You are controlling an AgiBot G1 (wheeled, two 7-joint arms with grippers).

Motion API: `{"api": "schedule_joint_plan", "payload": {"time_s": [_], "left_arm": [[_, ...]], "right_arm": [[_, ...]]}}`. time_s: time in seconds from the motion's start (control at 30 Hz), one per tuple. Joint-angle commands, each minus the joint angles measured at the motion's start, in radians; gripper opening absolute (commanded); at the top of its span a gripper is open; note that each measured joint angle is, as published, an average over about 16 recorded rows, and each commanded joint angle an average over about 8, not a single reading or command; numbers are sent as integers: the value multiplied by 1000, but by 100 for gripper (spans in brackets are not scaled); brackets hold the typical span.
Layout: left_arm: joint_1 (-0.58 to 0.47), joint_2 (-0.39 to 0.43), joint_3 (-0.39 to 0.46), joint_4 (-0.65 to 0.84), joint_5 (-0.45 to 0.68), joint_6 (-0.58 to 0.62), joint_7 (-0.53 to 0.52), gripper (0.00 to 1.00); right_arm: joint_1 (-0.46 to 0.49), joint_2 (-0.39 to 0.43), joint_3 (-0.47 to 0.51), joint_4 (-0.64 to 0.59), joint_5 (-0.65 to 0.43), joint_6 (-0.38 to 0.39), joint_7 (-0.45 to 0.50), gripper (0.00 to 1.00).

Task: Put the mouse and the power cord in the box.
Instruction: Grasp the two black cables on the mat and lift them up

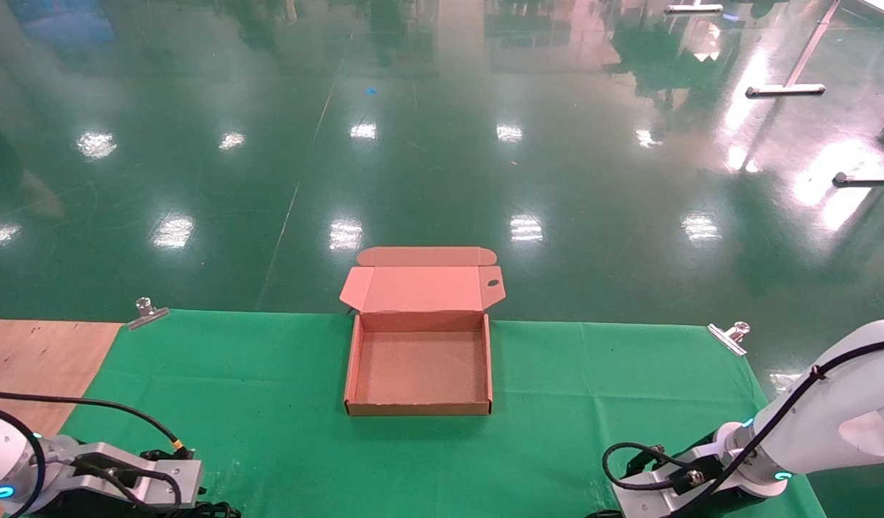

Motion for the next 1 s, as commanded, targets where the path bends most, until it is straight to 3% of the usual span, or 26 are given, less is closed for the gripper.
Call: {"api": "schedule_joint_plan", "payload": {"time_s": [0.03, 0.67, 1.0], "left_arm": [[-1, -3, -1, 5, -2, -1, 5, 0], [-11, -4, -5, 25, -8, 12, 25, 0], [-112, -22, -9, -4, -13, 91, 39, 0]], "right_arm": [[1, -2, 0, -9, 1, 0, -5, 0], [26, -23, 3, -61, 6, -13, -34, 0], [128, 14, 32, -36, 46, -85, -61, 0]]}}
